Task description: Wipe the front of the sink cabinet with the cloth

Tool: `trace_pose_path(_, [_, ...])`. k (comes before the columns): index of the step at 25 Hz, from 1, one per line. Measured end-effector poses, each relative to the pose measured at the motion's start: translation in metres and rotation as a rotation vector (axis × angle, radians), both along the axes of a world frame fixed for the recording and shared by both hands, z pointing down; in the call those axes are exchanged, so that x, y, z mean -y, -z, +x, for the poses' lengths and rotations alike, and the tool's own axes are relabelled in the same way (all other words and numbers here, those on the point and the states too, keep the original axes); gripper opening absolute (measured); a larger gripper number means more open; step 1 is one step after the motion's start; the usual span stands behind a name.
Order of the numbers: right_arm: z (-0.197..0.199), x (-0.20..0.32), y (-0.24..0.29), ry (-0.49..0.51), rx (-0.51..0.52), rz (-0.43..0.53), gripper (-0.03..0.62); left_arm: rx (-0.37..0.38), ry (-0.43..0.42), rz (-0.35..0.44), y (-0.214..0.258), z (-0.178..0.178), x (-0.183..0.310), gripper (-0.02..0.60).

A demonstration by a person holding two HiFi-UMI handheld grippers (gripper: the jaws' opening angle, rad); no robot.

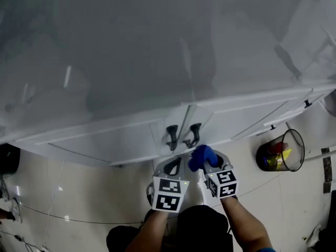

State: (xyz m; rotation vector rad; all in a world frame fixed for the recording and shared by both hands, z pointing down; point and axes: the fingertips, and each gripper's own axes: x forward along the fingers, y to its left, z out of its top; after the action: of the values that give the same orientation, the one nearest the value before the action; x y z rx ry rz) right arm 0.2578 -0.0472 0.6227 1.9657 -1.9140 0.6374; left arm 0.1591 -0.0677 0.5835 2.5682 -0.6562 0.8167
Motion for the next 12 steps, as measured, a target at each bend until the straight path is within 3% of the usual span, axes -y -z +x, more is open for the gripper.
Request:
trace_pose_path(6, [0.083,-0.025,0.004,-0.123,-0.021,-0.006,0.083,-0.03,-0.068,-0.029,-0.014,0.058,-0.022,0.006])
trace_pose_path(12, [0.16,-0.057,-0.008,-0.272,-0.026,-0.037,0.083,-0.019,-0.116,-0.056,-0.031,0.091,-0.037,0.006])
